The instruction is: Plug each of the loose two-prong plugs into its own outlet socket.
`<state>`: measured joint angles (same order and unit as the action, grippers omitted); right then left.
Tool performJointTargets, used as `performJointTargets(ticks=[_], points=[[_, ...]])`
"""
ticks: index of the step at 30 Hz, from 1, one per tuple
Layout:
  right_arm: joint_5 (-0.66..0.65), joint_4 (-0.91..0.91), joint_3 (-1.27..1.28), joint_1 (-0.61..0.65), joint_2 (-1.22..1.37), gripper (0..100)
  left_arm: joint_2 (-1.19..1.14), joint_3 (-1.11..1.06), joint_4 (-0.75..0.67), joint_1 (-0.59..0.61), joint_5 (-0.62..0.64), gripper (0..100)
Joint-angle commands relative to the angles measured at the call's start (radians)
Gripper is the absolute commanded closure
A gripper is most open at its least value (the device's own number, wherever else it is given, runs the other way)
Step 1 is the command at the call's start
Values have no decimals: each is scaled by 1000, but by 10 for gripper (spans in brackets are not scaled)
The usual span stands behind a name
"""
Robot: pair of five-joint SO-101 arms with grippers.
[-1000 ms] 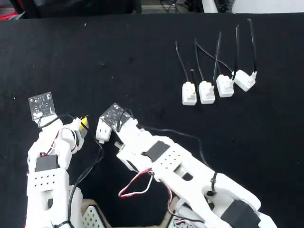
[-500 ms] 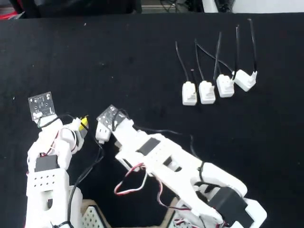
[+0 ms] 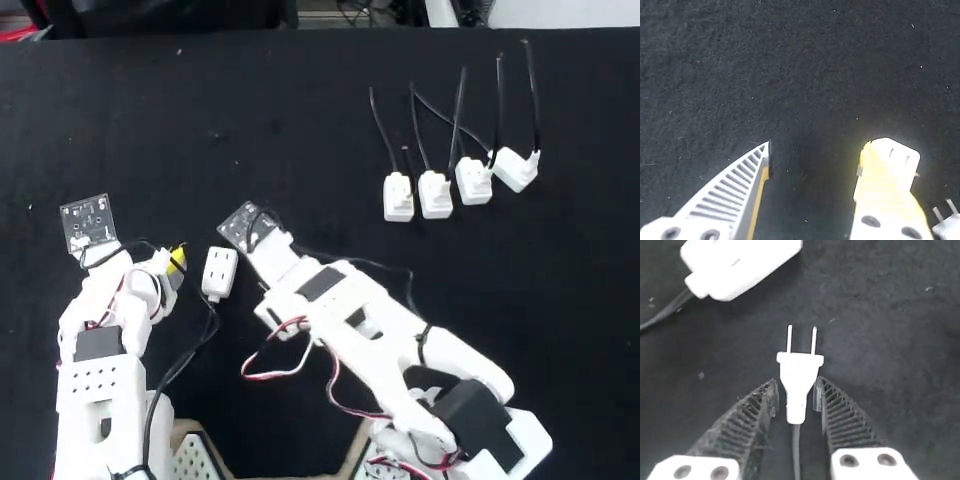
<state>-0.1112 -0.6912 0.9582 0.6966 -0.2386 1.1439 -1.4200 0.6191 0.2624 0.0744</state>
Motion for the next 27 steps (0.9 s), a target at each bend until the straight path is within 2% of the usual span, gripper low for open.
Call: performJointTargets(ticks=[1,9,12,15,19,23,27], points=[[-12,-9,-51,63,-2,885,11,15,3,2,5,712],[-12,11,-90,0,70,887,11,15,3,2,5,712],[-12,12,-120,-28,87,984,11,15,3,2,5,712],[-18,5,-168,-98,65,989,11,15,3,4,5,712],[-21,-44,-262,-190,41,988,11,15,3,4,5,712],[-21,-46,-298,-201,117,985,11,15,3,4,5,712],[-11,-57,-312,-144,213,884,11,15,3,4,5,712]])
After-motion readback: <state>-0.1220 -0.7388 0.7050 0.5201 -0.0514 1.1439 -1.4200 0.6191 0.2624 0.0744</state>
